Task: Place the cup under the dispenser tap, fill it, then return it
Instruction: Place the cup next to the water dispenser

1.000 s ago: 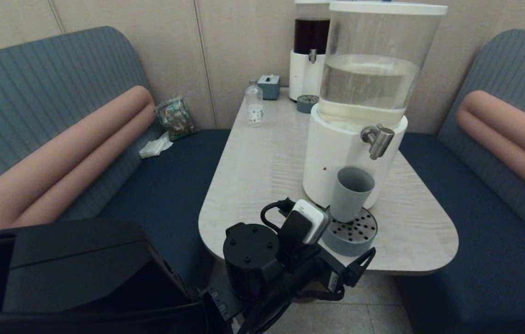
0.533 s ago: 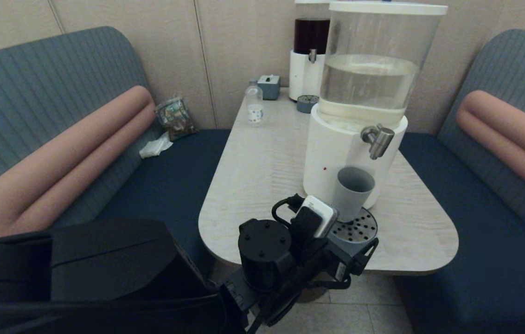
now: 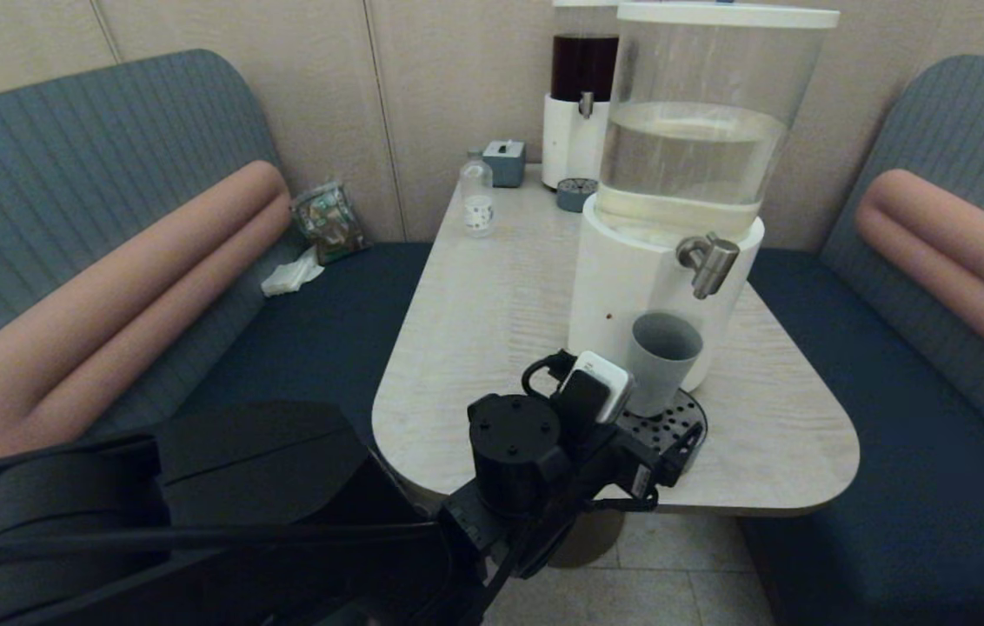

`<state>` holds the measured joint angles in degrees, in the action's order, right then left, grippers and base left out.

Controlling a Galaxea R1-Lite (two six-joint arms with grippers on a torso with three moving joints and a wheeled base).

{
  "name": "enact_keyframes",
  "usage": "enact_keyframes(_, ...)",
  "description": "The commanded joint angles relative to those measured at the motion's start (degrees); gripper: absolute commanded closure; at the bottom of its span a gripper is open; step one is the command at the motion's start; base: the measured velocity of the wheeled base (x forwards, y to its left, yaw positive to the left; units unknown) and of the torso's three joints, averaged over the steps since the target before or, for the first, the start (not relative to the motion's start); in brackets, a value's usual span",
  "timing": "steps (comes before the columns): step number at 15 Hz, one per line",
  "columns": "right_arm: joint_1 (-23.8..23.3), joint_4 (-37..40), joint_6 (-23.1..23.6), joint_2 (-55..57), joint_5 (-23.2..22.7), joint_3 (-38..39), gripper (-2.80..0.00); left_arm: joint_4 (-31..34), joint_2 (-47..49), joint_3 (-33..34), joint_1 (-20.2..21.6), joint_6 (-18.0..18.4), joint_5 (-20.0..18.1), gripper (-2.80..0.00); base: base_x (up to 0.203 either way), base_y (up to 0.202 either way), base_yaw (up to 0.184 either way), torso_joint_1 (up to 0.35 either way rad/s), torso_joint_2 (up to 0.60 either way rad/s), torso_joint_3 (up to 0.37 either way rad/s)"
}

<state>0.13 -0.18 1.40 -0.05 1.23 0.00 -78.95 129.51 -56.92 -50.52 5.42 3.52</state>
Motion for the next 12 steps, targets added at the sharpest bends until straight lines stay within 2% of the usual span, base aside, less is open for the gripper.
enact_keyframes(1, 0.0, 0.0, 0.0, 0.0, 0.0, 0.0, 0.0, 0.1, 0.5, -1.5, 0.1, 0.0, 0.2, -2.8, 0.0, 0.0, 0.0, 0.0, 0.0, 0.0)
enact_keyframes(12, 0.0, 0.0, 0.0, 0.0, 0.0, 0.0, 0.0, 4.4, 6.5, -12.2, 1.7, 1.3, 2.1, -2.8, 0.0, 0.0, 0.0, 0.0, 0.0, 0.0)
